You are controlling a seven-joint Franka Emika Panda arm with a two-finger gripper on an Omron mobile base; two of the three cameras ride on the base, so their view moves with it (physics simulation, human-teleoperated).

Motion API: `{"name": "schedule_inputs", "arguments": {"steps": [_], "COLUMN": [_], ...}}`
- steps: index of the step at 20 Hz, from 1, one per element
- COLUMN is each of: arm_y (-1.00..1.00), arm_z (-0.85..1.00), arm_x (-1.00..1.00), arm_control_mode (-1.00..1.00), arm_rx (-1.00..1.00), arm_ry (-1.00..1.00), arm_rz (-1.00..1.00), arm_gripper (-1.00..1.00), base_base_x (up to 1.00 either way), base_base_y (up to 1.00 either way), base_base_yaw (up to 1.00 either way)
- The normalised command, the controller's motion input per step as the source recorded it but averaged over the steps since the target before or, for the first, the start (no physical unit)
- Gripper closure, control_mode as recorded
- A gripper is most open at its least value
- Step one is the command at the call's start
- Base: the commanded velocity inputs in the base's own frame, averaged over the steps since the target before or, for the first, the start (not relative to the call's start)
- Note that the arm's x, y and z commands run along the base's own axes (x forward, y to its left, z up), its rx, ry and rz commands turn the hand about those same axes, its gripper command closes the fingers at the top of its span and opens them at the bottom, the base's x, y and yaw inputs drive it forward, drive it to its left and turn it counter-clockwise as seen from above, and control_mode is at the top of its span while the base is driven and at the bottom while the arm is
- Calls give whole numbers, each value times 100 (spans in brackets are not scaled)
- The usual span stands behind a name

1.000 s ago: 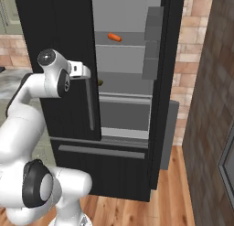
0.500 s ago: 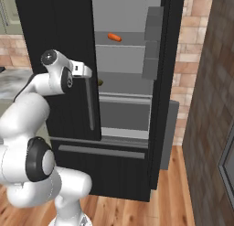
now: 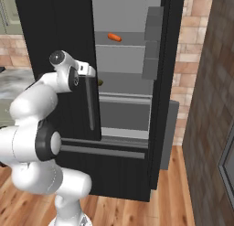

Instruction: Open the fridge, remove the kiwi, carrot, and steak, and place them on any counter.

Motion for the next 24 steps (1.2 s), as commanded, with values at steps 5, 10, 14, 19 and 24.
{"name": "schedule_inputs", "arguments": {"steps": [5, 10, 14, 19, 24], "arm_y": [0, 0, 0, 0, 1], "arm_z": [-21, -18, -25, -22, -19], "arm_x": [39, 41, 38, 38, 41], "arm_control_mode": [-100, -100, -100, -100, -100], "arm_rx": [1, 0, 0, 0, 0], "arm_ry": [0, 0, 0, 0, 0], "arm_rz": [0, 0, 0, 0, 0], "arm_gripper": [-100, -100, -100, -100, -100], "base_base_x": [0, 0, 0, 0, 0], "base_base_y": [0, 0, 0, 0, 0], "base_base_yaw": [0, 0, 0, 0, 0]}}
